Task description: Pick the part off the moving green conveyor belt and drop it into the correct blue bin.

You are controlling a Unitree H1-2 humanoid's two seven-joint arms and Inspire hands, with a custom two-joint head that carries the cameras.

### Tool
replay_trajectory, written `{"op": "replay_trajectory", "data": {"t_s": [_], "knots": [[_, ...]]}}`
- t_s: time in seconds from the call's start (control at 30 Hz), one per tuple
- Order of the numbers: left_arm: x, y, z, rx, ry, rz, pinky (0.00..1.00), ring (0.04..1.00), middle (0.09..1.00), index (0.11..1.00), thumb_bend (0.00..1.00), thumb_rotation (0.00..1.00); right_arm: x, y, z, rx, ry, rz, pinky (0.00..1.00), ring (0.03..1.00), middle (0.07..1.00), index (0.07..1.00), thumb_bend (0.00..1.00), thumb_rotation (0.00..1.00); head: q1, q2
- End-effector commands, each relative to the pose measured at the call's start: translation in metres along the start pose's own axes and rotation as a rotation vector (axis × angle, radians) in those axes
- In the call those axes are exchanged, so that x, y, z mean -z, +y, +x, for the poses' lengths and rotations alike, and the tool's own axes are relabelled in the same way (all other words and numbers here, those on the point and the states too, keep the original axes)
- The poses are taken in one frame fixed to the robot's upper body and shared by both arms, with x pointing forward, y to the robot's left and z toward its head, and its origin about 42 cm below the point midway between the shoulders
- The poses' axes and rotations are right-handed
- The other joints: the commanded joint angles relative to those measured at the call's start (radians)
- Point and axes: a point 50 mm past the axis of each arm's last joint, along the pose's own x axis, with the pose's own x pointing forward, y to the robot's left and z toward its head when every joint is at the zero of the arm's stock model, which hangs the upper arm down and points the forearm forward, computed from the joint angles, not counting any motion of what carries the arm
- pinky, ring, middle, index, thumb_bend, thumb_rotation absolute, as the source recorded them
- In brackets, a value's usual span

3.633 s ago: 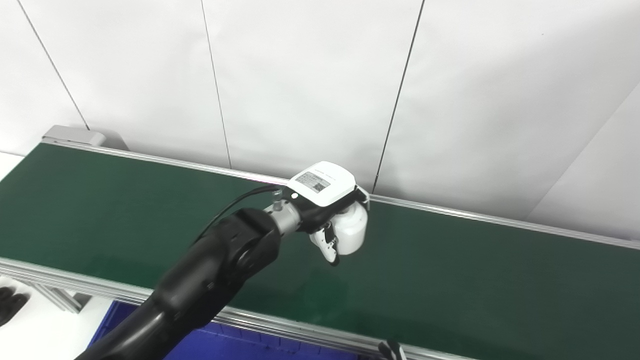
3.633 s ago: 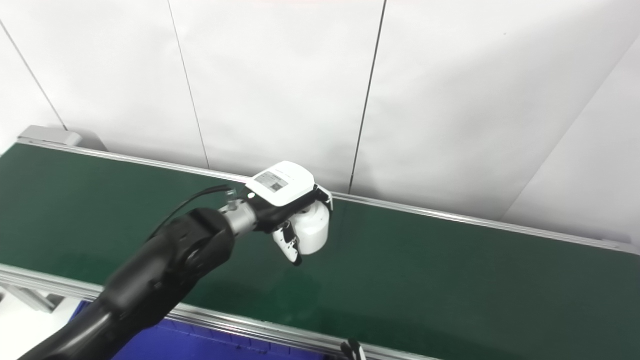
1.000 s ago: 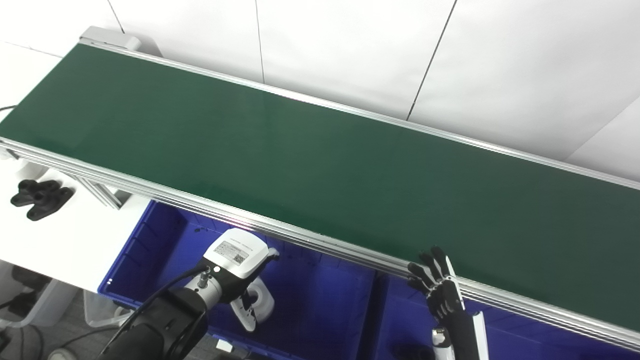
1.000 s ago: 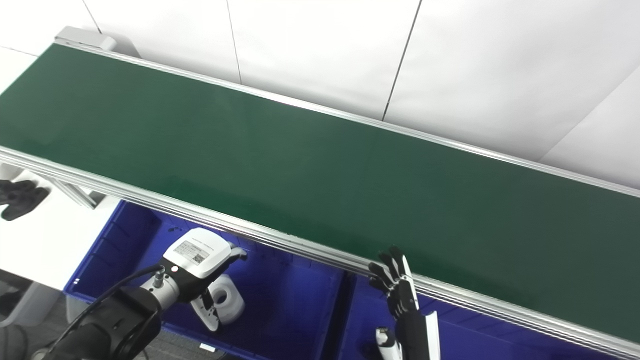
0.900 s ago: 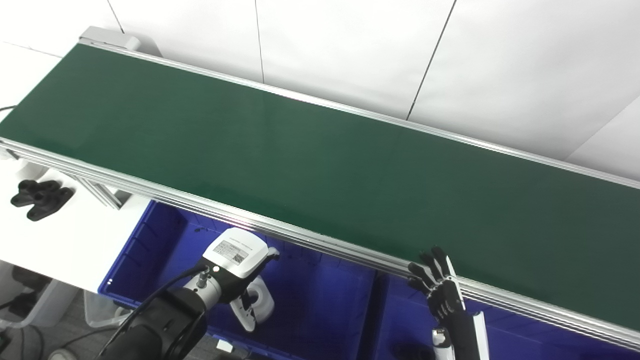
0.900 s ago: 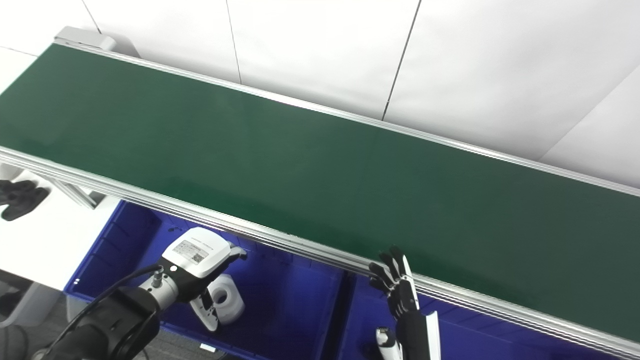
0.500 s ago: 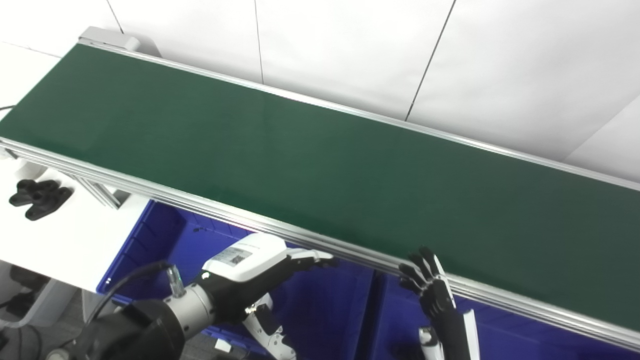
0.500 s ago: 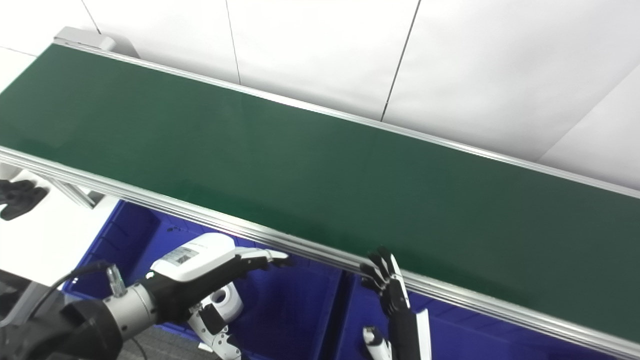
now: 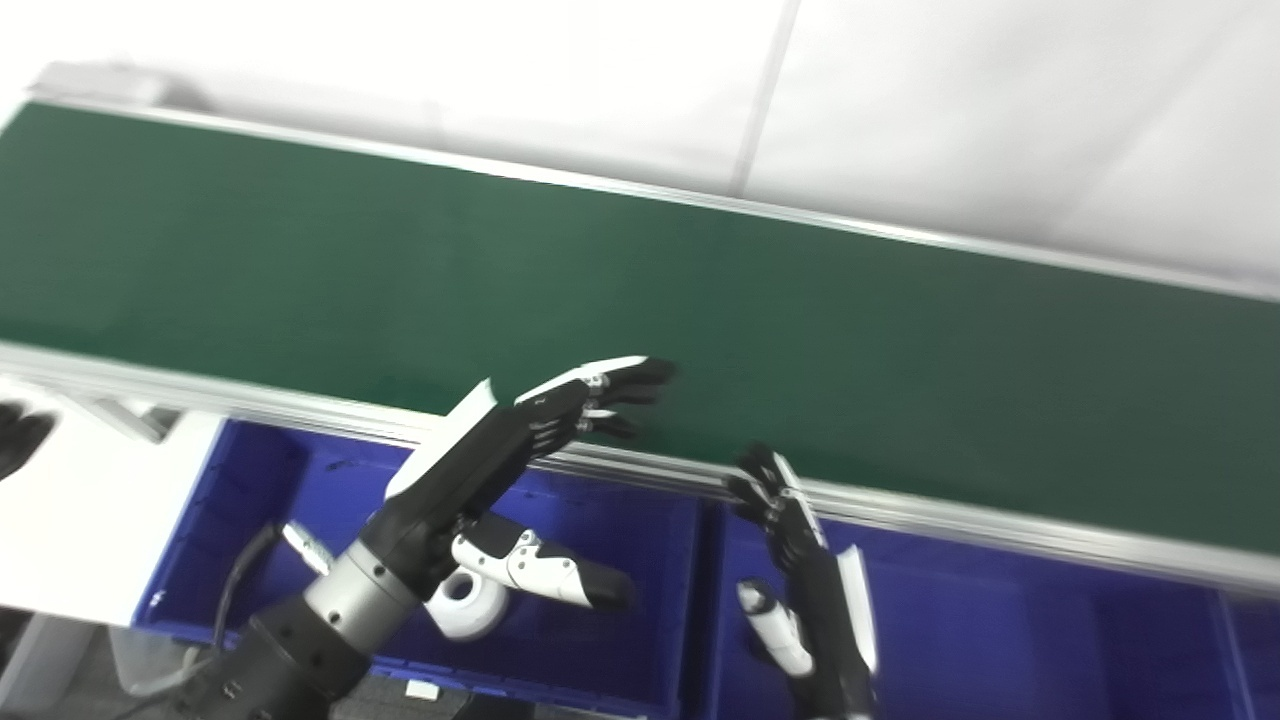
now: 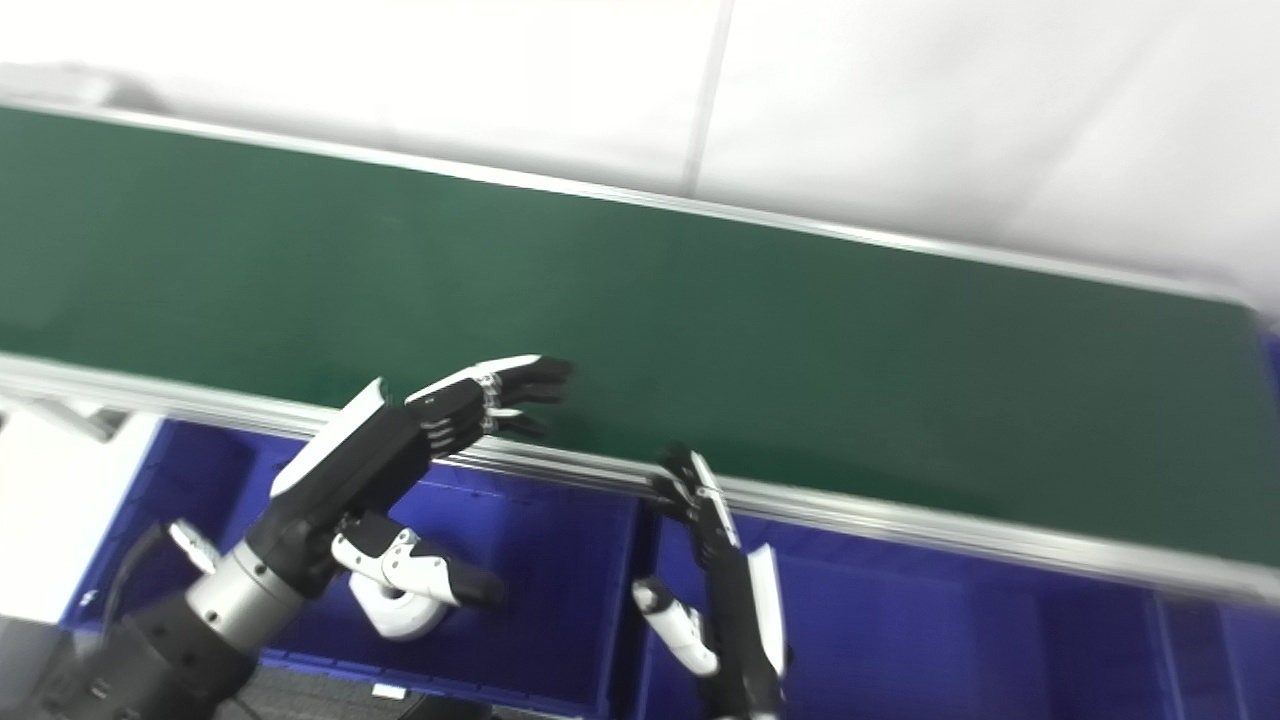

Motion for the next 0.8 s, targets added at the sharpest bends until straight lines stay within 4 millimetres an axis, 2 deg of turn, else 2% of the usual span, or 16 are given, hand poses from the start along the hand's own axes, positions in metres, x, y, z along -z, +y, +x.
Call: {"op": "replay_trajectory", "data": {"t_s": [0.0, 0.03, 0.1, 0.27, 0.43, 0.63, 0.77], "knots": [[0.014, -0.003, -0.005, -0.071, -0.091, 0.108, 0.88, 0.946, 0.963, 0.918, 0.74, 0.56, -0.021, 0.037, 0.015, 0.029, -0.054, 0.090, 0.81, 0.856, 0.912, 0.931, 0.80, 0.91, -0.004, -0.001], [0.025, -0.003, -0.006, -0.074, -0.079, 0.132, 0.93, 0.965, 0.975, 0.934, 0.75, 0.58, -0.021, 0.039, 0.016, 0.030, -0.053, 0.094, 0.81, 0.856, 0.913, 0.931, 0.80, 0.90, -0.011, -0.004], [0.040, -0.001, -0.005, -0.078, -0.065, 0.164, 0.95, 0.977, 0.983, 0.943, 0.76, 0.60, -0.020, 0.041, 0.017, 0.034, -0.051, 0.098, 0.81, 0.857, 0.912, 0.929, 0.79, 0.90, -0.019, -0.005], [0.060, -0.003, -0.002, -0.043, -0.049, 0.192, 0.98, 1.000, 1.000, 0.980, 0.78, 0.63, -0.017, 0.043, 0.018, 0.045, -0.048, 0.090, 0.82, 0.863, 0.911, 0.925, 0.80, 0.91, -0.046, -0.016], [0.072, -0.006, -0.002, 0.005, -0.042, 0.224, 0.95, 0.990, 0.996, 0.977, 0.79, 0.63, -0.014, 0.043, 0.018, 0.049, -0.038, 0.090, 0.83, 0.872, 0.915, 0.927, 0.81, 0.91, -0.059, -0.021], [0.073, -0.001, -0.003, 0.019, -0.047, 0.241, 0.93, 0.981, 0.991, 0.974, 0.80, 0.63, -0.014, 0.046, 0.022, 0.050, -0.037, 0.097, 0.83, 0.873, 0.914, 0.928, 0.81, 0.90, -0.148, -0.012], [0.073, 0.004, -0.003, 0.016, -0.055, 0.242, 0.96, 0.997, 1.000, 0.978, 0.80, 0.65, -0.014, 0.049, 0.026, 0.045, -0.037, 0.107, 0.85, 0.879, 0.916, 0.923, 0.82, 0.90, -0.182, -0.014]]}}
